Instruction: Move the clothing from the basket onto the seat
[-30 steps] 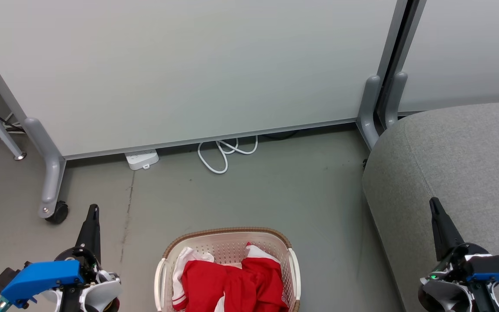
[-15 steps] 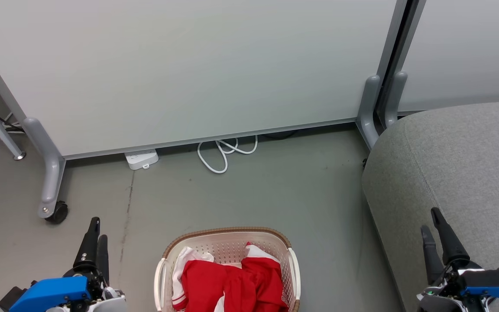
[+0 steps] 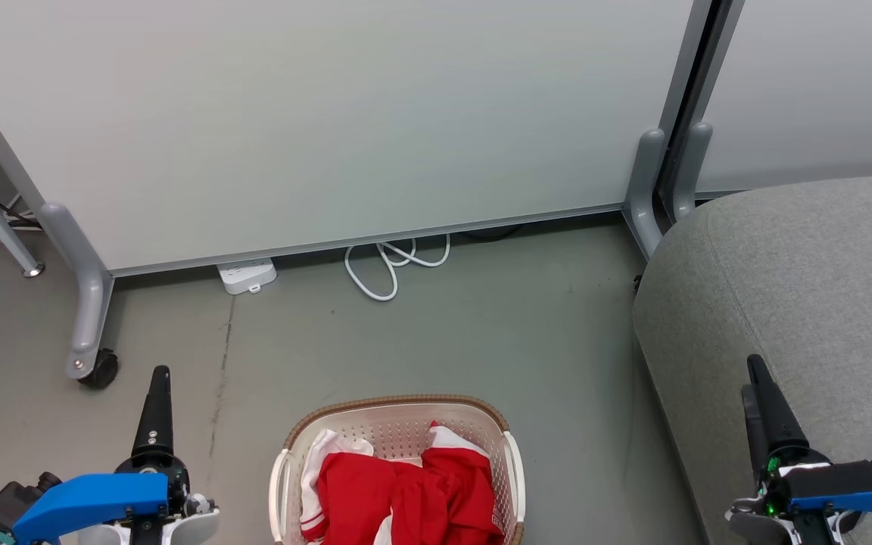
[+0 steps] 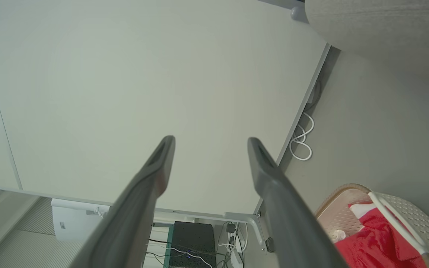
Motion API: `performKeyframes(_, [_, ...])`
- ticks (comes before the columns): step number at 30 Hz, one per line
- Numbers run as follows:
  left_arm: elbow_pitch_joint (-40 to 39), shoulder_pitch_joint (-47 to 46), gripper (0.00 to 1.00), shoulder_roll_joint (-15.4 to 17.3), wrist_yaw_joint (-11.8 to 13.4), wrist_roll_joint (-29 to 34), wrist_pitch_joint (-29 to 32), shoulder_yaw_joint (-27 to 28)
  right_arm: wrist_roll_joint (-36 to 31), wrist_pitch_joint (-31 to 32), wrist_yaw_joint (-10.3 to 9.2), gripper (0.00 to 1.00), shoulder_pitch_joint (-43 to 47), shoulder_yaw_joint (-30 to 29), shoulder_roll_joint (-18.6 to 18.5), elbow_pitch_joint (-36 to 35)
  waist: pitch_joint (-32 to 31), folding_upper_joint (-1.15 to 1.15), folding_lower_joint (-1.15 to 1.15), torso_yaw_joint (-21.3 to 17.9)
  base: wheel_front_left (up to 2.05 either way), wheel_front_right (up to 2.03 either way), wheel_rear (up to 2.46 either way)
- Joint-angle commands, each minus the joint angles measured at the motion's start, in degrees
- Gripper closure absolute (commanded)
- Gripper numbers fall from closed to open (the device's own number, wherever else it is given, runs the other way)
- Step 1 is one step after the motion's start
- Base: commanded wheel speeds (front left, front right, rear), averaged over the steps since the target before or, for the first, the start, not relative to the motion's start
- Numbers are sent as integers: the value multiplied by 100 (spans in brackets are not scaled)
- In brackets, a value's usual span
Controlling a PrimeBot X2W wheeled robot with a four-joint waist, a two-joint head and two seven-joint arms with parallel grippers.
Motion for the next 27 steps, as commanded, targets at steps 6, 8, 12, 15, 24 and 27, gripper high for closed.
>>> performKeyframes(6, [-236, -183, 0, 45, 50, 693, -164, -23, -785, -162, 6, 0, -139, 103, -28, -206, 12, 0, 0, 3, 0, 0, 0])
performKeyframes(8, [-284, -181, 0, 46, 81, 925, -210, -59, -994, -210, 6, 0, -137, 123, -28, -230, 17, 0, 0, 5, 0, 0, 0])
performKeyframes(12, [-362, -172, 0, 48, 137, 1402, -298, -158, -1435, -298, 7, 0, -135, 175, -29, -277, 24, 0, 0, 9, 0, 0, 0])
performKeyframes(15, [-401, -164, 0, 48, 175, 1752, -363, -233, -1716, -363, 7, 0, -133, 221, -30, -302, 28, 0, 0, 11, 0, 0, 0])
performKeyframes(24, [-462, -142, 0, 52, 246, 2778, -543, -464, -2642, -543, 8, 0, -105, 417, -32, -326, 32, 0, 0, 20, 0, 0, 0])
performKeyframes(27, [-432, -133, 0, 52, 270, 3088, -600, -539, -2943, -601, 9, 0, -96, 462, -33, -311, 32, 0, 0, 24, 0, 0, 0])
